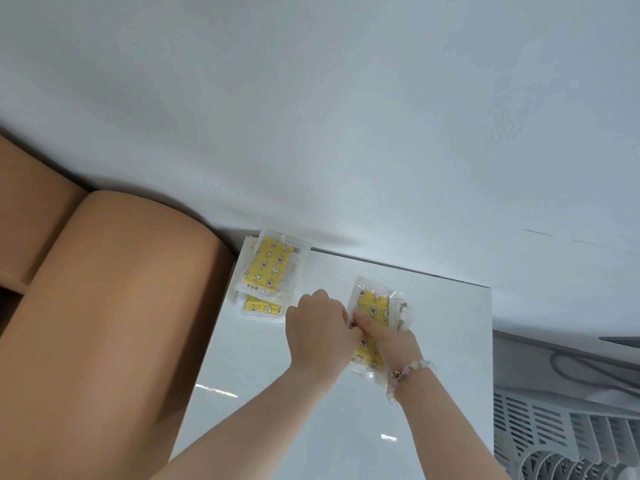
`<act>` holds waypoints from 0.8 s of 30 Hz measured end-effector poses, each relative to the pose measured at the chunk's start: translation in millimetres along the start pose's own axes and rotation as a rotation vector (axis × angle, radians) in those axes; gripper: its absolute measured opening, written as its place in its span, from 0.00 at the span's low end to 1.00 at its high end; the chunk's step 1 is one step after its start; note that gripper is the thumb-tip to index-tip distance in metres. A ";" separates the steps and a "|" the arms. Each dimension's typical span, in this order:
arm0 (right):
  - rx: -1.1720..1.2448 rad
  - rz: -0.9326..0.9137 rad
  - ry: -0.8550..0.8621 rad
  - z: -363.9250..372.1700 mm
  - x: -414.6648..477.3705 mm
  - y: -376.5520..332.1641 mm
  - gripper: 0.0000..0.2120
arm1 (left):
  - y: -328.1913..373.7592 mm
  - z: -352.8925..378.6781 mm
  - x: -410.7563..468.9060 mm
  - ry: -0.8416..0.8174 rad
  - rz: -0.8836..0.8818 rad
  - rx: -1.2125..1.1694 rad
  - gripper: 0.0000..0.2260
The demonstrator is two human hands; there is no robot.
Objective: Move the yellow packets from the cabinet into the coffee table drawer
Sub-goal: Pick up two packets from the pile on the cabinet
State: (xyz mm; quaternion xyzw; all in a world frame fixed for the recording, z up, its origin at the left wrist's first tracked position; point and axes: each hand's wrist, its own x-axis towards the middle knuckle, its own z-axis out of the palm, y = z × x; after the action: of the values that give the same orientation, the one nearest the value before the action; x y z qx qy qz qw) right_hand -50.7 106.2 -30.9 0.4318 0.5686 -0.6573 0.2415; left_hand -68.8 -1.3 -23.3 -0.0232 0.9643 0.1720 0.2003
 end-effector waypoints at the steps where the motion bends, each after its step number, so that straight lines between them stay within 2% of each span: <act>1: 0.004 0.010 0.006 -0.3 2.6 1.6 0.17 | -0.4 0.5 -0.3 -0.007 0.008 0.017 0.13; 3: -0.003 0.029 -0.002 -1.0 4.7 5.4 0.10 | -3.8 -0.4 1.5 -0.009 0.061 0.080 0.16; 7: 0.046 0.076 0.077 -4.5 9.1 19.7 0.17 | -19.9 -6.1 4.0 -0.121 0.331 0.157 0.19; 9: 0.058 0.075 0.123 -9.3 10.0 20.6 0.17 | -32.9 -12.1 9.1 -0.146 0.403 0.150 0.20; 11: 0.076 0.075 0.147 -12.7 11.1 19.6 0.18 | -53.9 -20.9 26.0 -0.002 0.317 0.062 0.19; 13: 0.072 0.076 0.160 -15.2 11.5 20.7 0.19 | -77.6 -29.2 48.3 0.168 0.130 0.067 0.17; 14: 0.069 0.083 0.162 -16.4 11.0 21.4 0.18 | -88.6 -31.8 59.1 0.203 0.030 0.094 0.17; 18: 0.056 0.120 0.149 -19.2 8.1 29.1 0.14 | -112.6 -30.4 85.8 0.116 -0.363 -0.066 0.23; 21: 0.047 0.128 0.140 -18.2 8.0 31.2 0.15 | -114.5 -20.5 92.9 0.045 -0.410 -0.064 0.27; 24: 0.046 0.134 0.127 -17.0 7.4 29.9 0.14 | -109.6 -16.8 92.3 0.046 -0.436 -0.084 0.27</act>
State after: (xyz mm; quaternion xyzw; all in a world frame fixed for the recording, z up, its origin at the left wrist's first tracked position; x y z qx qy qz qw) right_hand -25.3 116.6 -52.9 0.5150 0.5374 -0.6238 0.2385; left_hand -147.6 -107.8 -80.5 -0.2432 0.9328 0.1639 0.2095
